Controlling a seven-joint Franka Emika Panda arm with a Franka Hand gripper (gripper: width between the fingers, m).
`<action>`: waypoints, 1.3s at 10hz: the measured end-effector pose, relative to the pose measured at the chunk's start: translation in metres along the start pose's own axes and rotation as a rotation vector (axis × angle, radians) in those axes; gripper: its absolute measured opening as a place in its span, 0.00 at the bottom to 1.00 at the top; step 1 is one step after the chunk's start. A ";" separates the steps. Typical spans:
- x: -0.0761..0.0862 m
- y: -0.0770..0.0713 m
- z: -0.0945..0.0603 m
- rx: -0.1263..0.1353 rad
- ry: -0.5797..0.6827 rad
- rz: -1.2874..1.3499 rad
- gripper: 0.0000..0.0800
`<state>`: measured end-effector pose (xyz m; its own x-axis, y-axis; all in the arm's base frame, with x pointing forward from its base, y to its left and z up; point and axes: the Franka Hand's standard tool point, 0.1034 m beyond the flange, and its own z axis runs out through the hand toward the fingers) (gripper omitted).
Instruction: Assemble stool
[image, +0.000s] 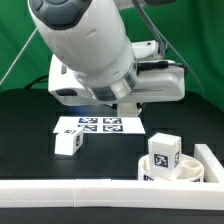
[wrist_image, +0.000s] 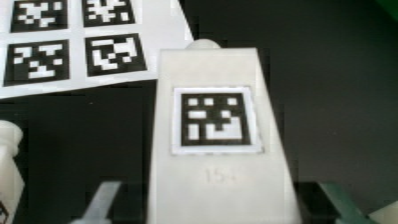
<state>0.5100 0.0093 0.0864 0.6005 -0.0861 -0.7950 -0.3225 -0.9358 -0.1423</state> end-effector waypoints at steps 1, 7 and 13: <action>0.003 0.000 0.001 0.000 0.009 0.001 0.42; 0.008 -0.016 -0.027 -0.003 0.307 -0.041 0.42; 0.016 -0.042 -0.047 -0.056 0.797 -0.106 0.42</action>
Offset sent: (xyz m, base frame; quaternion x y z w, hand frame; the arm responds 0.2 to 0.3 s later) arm 0.0089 0.0014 -0.0095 0.0204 0.0110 -0.0673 0.9975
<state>0.5671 0.0310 0.1076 0.9741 -0.1941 -0.1159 -0.2100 -0.9667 -0.1464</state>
